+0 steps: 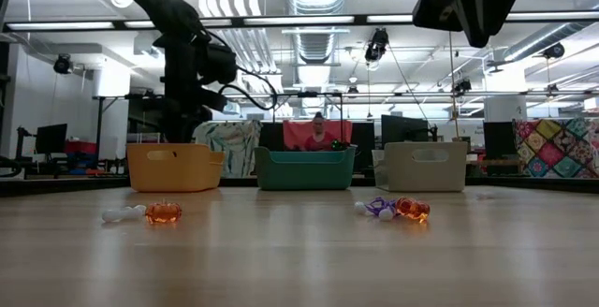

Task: Sort Halloween decoration
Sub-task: Put the white bone toy into the yellow bin

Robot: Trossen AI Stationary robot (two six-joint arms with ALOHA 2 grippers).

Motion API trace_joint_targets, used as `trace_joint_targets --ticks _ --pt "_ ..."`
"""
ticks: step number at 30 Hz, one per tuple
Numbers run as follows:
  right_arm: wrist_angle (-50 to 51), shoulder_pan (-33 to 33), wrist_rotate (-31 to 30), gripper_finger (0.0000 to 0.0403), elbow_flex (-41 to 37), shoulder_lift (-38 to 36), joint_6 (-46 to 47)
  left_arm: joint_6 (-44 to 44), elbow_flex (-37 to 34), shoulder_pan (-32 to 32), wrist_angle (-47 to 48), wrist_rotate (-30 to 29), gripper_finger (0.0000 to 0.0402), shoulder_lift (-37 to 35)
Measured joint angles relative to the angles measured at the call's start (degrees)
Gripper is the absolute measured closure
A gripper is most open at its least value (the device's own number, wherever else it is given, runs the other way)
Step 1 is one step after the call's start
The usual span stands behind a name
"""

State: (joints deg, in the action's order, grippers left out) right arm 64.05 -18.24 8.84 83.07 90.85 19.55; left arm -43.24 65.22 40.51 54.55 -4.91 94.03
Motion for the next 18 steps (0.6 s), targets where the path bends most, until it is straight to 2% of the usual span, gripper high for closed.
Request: trace_joint_targets --ticks 6,11,18 --pt "-1.41 -0.02 -1.07 0.0339 -0.22 0.00 -0.19 6.10 3.52 -0.85 3.05 1.05 0.0302 -0.85" --pt "-3.66 -0.26 -4.23 0.0339 -1.55 0.00 -1.33 10.40 8.29 -1.91 8.09 10.33 0.0308 -2.78" --pt "-3.72 -0.39 -7.43 0.0339 -5.08 0.00 -0.04 16.37 10.60 -5.99 8.74 18.17 0.0319 -7.94"
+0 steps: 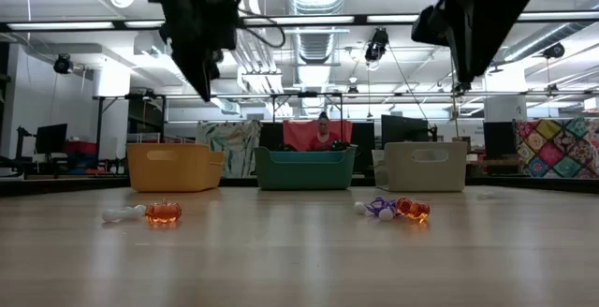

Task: Sort Halloween decoration
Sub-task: Put the white bone toy into the yellow bin

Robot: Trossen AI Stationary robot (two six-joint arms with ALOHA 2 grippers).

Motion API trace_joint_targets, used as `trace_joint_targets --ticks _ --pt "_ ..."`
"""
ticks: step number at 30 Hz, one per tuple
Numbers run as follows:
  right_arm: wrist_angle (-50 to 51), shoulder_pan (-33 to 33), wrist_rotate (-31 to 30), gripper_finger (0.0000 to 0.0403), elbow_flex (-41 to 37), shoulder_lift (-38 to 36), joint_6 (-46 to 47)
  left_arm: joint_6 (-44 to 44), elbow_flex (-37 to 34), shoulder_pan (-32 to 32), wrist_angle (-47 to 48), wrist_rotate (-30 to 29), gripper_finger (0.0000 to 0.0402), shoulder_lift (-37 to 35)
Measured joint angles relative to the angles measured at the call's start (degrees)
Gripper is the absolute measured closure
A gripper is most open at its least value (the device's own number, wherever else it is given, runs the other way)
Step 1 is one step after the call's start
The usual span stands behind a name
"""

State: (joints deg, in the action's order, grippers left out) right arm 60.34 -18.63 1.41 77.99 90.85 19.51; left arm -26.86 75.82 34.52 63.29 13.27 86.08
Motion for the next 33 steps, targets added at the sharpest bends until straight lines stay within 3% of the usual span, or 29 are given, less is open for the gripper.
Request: trace_joint_targets --ticks 6,14,22,29,33 --pt "0.00 0.13 -0.03 0.0339 -3.18 -0.11 -1.71 9.22 -4.43 -6.70 -2.94 1.39 0.0322 -6.31" --pt "0.24 1.15 -0.08 0.0339 -4.87 -0.44 -7.92 24.69 -16.41 -19.48 -13.38 0.78 0.0323 -16.74" --pt "0.84 5.66 -0.09 0.0339 -5.82 -1.49 -10.68 38.41 -25.15 -34.02 -25.34 -9.51 0.0323 -24.82" --pt "1.07 9.91 -0.21 0.0339 -9.74 -1.57 -15.48 45.15 -30.23 -44.16 -35.08 -16.03 0.0323 -26.29" --pt "1.11 11.42 -6.27 0.0339 -13.89 -1.57 -16.18 47.12 -32.52 -47.77 -40.68 -17.72 0.0322 -26.05"
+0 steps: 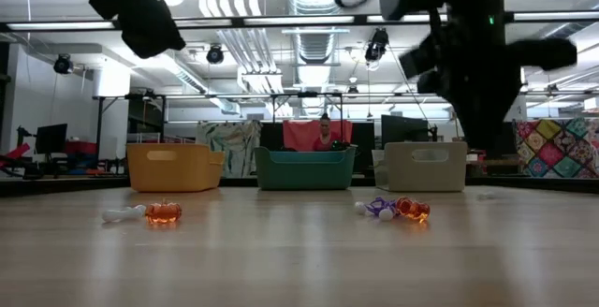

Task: Sort Halloween decoration
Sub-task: Put the white bone toy into the yellow bin

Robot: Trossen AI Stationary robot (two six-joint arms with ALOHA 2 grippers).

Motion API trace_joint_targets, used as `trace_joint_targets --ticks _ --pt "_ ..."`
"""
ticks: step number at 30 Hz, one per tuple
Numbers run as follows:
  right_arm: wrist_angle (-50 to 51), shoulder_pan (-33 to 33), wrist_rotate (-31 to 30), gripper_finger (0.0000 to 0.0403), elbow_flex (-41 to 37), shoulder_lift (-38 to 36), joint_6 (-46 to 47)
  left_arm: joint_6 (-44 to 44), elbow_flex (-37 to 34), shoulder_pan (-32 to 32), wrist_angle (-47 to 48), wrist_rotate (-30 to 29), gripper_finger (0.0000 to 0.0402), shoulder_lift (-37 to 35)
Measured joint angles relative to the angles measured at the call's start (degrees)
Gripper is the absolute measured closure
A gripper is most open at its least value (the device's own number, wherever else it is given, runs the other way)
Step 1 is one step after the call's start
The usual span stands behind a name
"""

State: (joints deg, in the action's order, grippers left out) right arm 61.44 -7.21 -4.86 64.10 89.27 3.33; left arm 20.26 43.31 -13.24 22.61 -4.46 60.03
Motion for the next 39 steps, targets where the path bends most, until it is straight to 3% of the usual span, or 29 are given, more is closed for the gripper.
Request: trace_joint_targets --ticks 4,12,22,26,33,39 --pt "-0.19 1.63 -3.19 0.0339 -4.70 0.00 -1.06 0.43 -0.59 -2.14 -2.66 -2.38 0.0322 0.31" --pt "-4.34 5.18 -3.15 0.0335 -10.13 0.00 -1.43 -1.30 -0.09 -2.37 -3.47 -4.19 0.0322 0.92" --pt "-9.07 6.89 -3.20 0.0265 -11.02 0.03 -3.56 -1.73 -0.09 -2.37 -3.60 -4.23 0.0322 1.01" --pt "-10.66 6.89 -3.15 0.0257 -11.94 0.46 -5.10 -1.73 -0.09 -2.37 -3.62 -4.22 0.0322 1.01" --pt "-15.84 6.87 -3.13 0.0283 -15.30 0.50 -5.68 -2.77 -0.09 -2.37 -3.71 -4.23 0.0322 1.01" --pt "-16.99 6.90 -2.21 0.0359 -16.05 0.59 -6.36 -3.24 -0.09 -2.37 -3.83 -7.26 0.0322 1.01"
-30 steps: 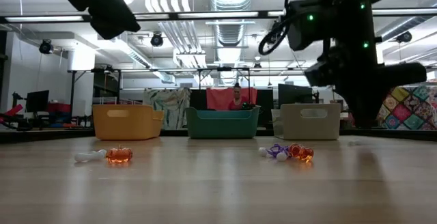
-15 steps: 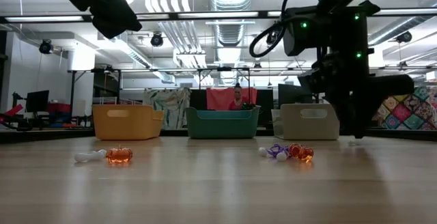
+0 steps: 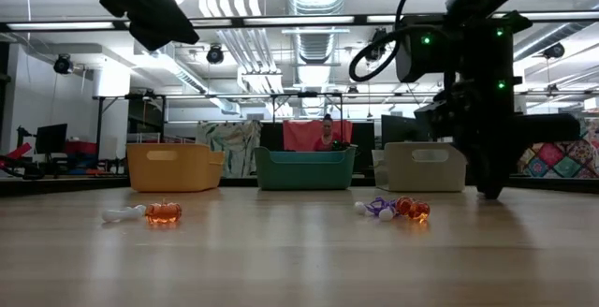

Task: Sort Halloween decoration
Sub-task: Put the white bone toy into the yellow bin

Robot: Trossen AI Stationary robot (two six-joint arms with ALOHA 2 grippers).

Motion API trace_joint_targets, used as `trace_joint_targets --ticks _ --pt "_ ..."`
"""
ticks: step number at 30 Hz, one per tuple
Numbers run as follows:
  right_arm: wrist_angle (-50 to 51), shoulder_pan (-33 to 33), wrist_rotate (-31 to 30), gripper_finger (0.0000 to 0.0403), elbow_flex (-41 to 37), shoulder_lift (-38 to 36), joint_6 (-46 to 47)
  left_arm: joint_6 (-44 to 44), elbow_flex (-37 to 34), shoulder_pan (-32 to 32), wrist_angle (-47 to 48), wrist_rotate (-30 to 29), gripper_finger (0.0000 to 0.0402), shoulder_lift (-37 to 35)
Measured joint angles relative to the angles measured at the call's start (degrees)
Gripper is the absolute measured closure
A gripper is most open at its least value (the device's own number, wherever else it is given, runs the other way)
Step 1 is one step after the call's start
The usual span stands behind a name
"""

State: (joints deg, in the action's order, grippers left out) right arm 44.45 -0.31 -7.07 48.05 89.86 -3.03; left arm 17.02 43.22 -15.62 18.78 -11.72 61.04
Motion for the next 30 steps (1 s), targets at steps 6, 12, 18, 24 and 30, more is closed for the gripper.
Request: trace_joint_targets --ticks 6,12,18,24,30 --pt "0.06 0.21 0.59 0.0392 0.16 -0.33 -0.41 0.07 0.00 0.02 -0.15 -2.89 0.0322 0.00" --pt "-0.67 0.35 1.39 0.0394 2.94 -3.82 1.78 0.20 0.00 -0.39 0.20 -3.29 0.0322 -1.92" --pt "-12.30 0.49 4.24 0.0394 6.05 -6.96 2.71 0.04 0.00 -1.93 0.16 -7.49 0.0322 -9.12" --pt "-39.93 2.01 4.50 0.0394 6.98 -5.61 -1.30 -1.46 0.00 -3.10 0.05 -11.56 0.0322 -16.94" --pt "-69.40 5.64 4.46 0.0394 8.08 1.29 -5.00 -5.14 -0.15 -3.10 -2.78 -14.08 0.0322 -20.47"
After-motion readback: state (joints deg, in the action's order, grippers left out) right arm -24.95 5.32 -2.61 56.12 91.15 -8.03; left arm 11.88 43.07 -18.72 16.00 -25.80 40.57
